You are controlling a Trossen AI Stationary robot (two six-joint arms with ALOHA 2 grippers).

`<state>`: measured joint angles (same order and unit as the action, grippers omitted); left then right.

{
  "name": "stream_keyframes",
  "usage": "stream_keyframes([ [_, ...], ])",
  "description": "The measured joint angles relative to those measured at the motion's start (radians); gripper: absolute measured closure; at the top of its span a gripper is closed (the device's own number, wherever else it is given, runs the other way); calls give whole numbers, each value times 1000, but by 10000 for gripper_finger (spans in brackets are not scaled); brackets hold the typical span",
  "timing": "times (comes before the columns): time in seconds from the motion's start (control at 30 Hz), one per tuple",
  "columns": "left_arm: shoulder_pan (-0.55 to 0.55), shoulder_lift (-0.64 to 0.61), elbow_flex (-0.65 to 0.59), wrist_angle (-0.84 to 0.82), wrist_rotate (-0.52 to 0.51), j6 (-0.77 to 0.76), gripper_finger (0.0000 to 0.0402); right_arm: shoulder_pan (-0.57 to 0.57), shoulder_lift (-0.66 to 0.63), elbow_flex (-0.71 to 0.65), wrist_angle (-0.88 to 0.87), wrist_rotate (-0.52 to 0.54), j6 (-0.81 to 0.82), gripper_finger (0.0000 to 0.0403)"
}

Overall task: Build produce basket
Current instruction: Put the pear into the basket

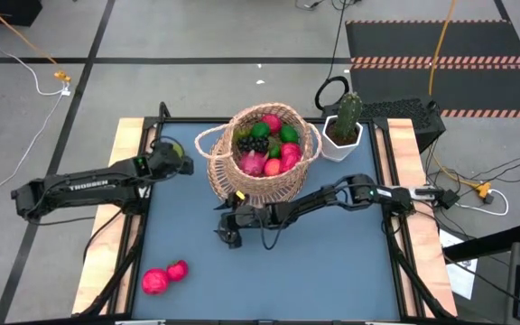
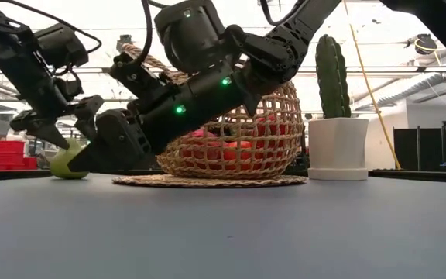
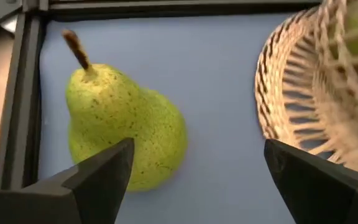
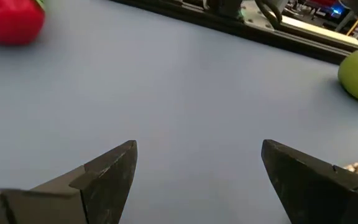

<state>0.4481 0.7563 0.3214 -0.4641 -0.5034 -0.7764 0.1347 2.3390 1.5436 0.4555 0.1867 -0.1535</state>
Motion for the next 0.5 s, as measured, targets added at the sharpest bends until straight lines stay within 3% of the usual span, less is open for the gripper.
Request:
stream_keyframes([
  [0.17, 3, 2, -3, -92, -70, -39, 39, -13, 0, 0, -44, -4, 3, 62],
  [0.5, 35, 1, -3, -78, -234, -29, 39, -23, 0, 0, -53, -5, 1, 62],
])
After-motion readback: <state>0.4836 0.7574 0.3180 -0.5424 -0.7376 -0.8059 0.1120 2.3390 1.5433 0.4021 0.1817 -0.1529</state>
